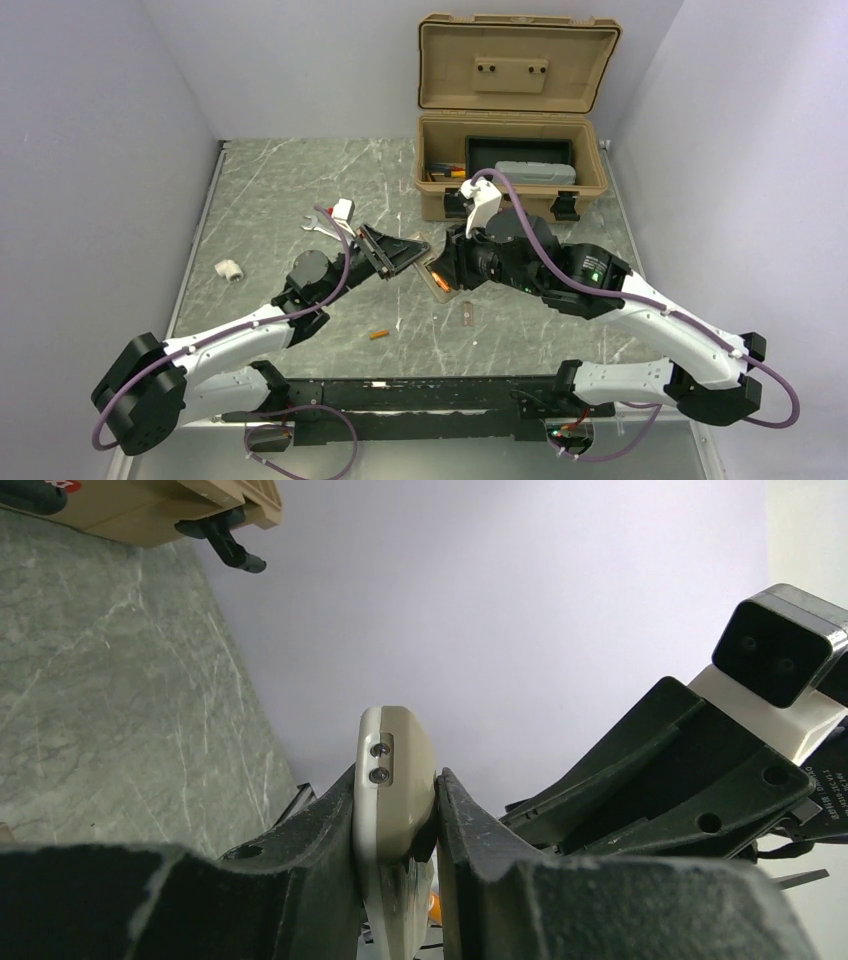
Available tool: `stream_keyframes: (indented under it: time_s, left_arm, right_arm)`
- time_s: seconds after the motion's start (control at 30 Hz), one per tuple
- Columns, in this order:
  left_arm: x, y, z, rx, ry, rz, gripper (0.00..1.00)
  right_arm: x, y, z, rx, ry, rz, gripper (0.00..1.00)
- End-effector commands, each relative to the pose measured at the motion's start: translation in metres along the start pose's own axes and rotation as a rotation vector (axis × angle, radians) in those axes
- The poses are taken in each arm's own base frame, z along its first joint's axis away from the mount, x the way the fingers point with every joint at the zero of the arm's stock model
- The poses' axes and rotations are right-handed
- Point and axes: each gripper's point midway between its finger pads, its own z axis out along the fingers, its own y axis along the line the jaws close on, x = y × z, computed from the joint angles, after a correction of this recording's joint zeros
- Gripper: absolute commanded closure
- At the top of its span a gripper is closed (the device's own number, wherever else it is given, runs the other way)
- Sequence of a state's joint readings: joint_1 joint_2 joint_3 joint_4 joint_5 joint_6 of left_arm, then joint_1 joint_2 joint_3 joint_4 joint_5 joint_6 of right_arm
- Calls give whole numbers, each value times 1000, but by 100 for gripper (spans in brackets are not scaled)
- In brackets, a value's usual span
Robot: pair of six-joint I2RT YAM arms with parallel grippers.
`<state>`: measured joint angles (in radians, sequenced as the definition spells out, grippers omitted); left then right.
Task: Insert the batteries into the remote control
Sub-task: Load the battery into the remote control.
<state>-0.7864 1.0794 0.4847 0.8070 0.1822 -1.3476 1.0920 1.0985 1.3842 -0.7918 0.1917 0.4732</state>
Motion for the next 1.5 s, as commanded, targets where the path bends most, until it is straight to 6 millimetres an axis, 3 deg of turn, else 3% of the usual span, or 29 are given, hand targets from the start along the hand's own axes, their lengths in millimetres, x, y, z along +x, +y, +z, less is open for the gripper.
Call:
stream_keyframes:
  time_s: [0.0,0.1,0.2,0.37,0.53,0.6,0.9,1.2,1.47]
  left_arm:
    - [-2,-25,1,95,-4,-5,100]
    - [-1,-24,1,94,1,-13,100]
    - [1,-28,1,105,17,-19,100]
    - [10,-33,-1,104,75,-21,100]
    - [21,-36,-7,85,150,-16,100]
    - [27,-37,-9,72,192,-26,100]
    - [43,-39,-23,77,283,-107,100]
    - [51,-40,-31,67,333,-105,100]
    - [46,-28,-37,38,275,-133,100]
  right_arm:
    - [-7,2,-2,-13,-40,-2,68]
    - [-7,2,-4,-20,-43,-21,67]
    - [-10,7,-13,-93,-71,-153,67]
    - [-2,36,-54,-414,-246,-513,67]
    - [-3,43,-92,-531,-511,-747,65]
    - [1,41,-98,-541,-543,-818,63]
    - [21,59,-94,-687,-485,-965,61]
    - [33,79,-82,-872,-449,-918,53]
    - [29,72,-76,-979,-407,-843,51]
